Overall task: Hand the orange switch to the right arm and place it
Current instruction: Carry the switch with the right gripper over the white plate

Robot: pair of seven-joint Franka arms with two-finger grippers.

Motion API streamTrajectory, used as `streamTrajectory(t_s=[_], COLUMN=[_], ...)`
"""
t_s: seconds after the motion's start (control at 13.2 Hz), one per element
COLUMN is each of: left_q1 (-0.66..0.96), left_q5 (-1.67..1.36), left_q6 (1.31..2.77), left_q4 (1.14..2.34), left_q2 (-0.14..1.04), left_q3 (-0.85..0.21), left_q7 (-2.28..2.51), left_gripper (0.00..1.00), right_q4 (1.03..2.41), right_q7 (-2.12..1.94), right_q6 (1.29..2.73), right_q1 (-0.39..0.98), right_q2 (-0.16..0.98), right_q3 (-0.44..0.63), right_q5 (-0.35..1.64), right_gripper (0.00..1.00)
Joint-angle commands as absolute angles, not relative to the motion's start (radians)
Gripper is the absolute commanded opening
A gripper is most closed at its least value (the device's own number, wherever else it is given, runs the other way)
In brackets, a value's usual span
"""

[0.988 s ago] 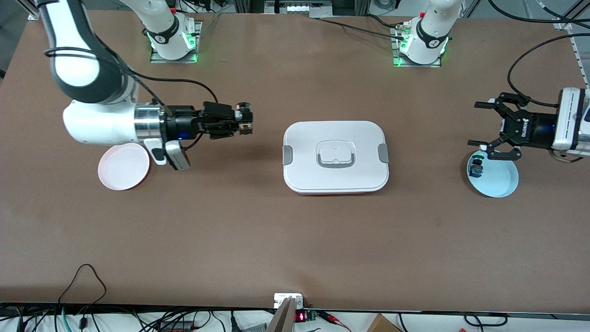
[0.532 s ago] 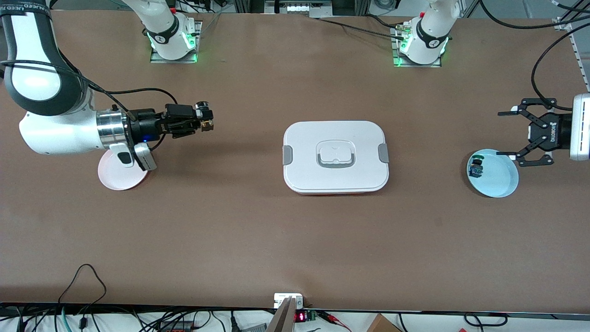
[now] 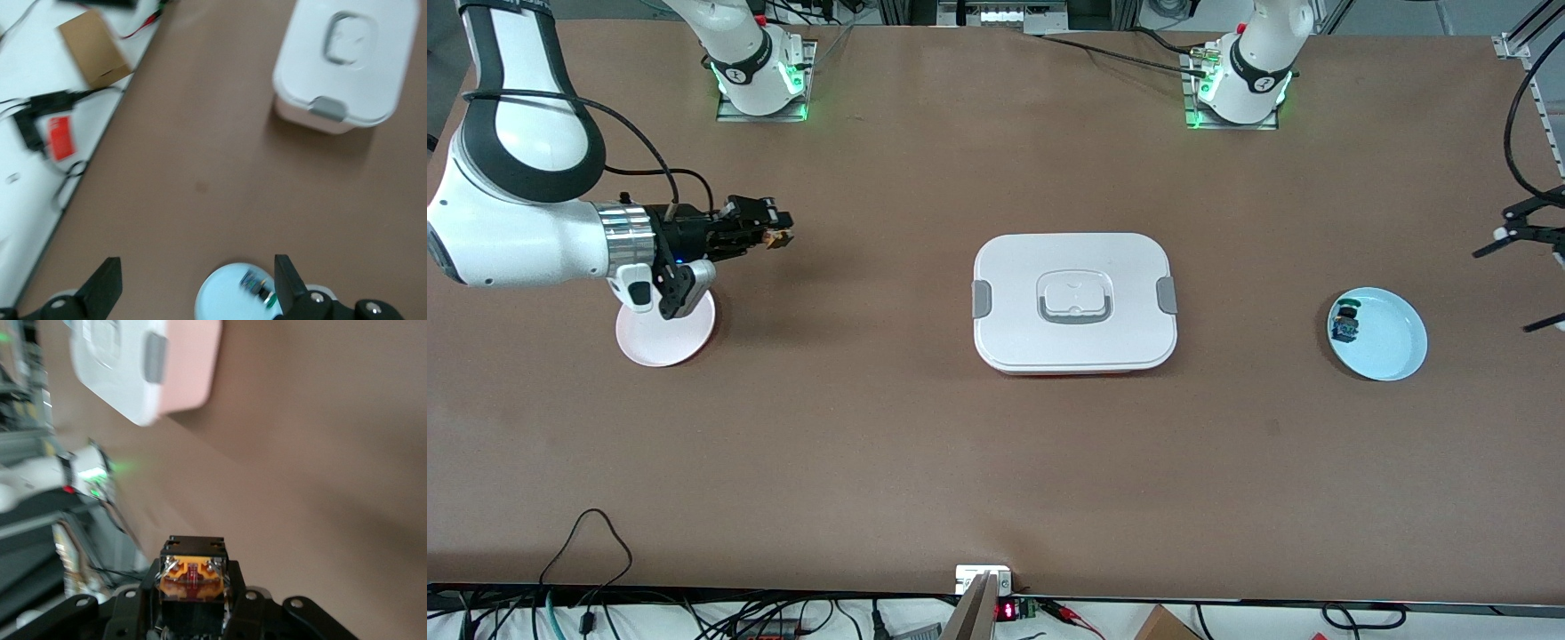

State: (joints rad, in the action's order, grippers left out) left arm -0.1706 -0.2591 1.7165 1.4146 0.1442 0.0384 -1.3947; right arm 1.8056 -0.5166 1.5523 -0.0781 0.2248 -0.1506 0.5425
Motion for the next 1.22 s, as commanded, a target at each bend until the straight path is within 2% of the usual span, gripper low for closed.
streamTrajectory(t_s=[0.0,0.23,0.53,0.76,1.14], left_q1=[-0.082,-0.071,-0.069,-0.069,-0.071], left_q5=[-0.102,-0.048,-0.049,-0.055,-0.057], left_q6=[1.769,1.695,1.545,1.517,1.52], left_q4=[1.434,1.437,1.439,1.491,1.543], left_q2=[0.045,0.011,0.011,0.011,0.011], left_q3=[0.055,0.043,0.035,0.017,0.015], left_q7=[-1.263,-0.919,-0.455,-0.214,-0.181], left_gripper=[1.0,1.0,1.0,1.0,1.0], right_q4=[1.815,1.822,1.888,1.949,2.037], right_q7=[-0.659,-0.849,-1.139,-1.254,-1.48], right_q6=[1.555,1.623,1.837,1.957,2.173], right_q1=[-0.12,-0.138,-0.162,-0.195,-0.258], right_q2=[0.209,0.21,0.215,0.222,0.264], right_q3=[-0.164,-0.164,-0.164,-0.164,-0.164], right_q5=[0.344,0.116,-0.101,-0.121,-0.121], right_gripper=[0.03,0.03,0.03,0.03,0.03])
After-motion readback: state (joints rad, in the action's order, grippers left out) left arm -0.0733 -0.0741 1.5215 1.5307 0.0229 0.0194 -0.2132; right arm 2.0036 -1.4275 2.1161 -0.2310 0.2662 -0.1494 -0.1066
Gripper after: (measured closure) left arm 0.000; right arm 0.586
